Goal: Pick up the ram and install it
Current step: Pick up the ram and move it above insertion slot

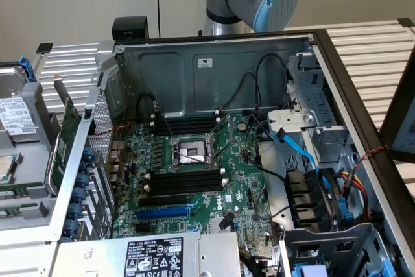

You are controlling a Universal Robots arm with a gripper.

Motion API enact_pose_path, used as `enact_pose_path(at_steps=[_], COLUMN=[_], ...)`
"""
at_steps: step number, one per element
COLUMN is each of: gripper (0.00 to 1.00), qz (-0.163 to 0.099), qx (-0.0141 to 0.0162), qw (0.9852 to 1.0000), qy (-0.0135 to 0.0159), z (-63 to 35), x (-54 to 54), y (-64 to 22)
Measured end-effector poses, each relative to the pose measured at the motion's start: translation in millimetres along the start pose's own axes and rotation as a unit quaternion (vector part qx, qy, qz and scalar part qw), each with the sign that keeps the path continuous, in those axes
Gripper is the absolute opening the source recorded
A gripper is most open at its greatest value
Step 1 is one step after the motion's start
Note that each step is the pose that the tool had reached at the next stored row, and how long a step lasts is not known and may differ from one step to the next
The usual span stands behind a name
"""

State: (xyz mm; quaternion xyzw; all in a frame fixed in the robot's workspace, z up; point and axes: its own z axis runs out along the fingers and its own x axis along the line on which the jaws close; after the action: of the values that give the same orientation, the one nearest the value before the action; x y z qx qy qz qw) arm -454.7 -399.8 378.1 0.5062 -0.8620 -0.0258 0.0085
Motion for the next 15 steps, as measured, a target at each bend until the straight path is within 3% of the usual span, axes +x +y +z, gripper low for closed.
enact_pose_path(at_steps=[3,7,14,15], gripper=[0.11,0.11,0.11,0.11], qz=[-0.028,-0.064,-0.125,-0.127], qx=[-0.0003,-0.0005,0.0035,0.0037], qw=[0.9996,0.9980,0.9921,0.9919], qy=[0.0015,0.0037,0.0094,0.0096], z=[0.2,1.3,4.5,4.5], x=[0.0,0.0,0.1,0.1], y=[0.0,-0.1,-0.2,-0.2])
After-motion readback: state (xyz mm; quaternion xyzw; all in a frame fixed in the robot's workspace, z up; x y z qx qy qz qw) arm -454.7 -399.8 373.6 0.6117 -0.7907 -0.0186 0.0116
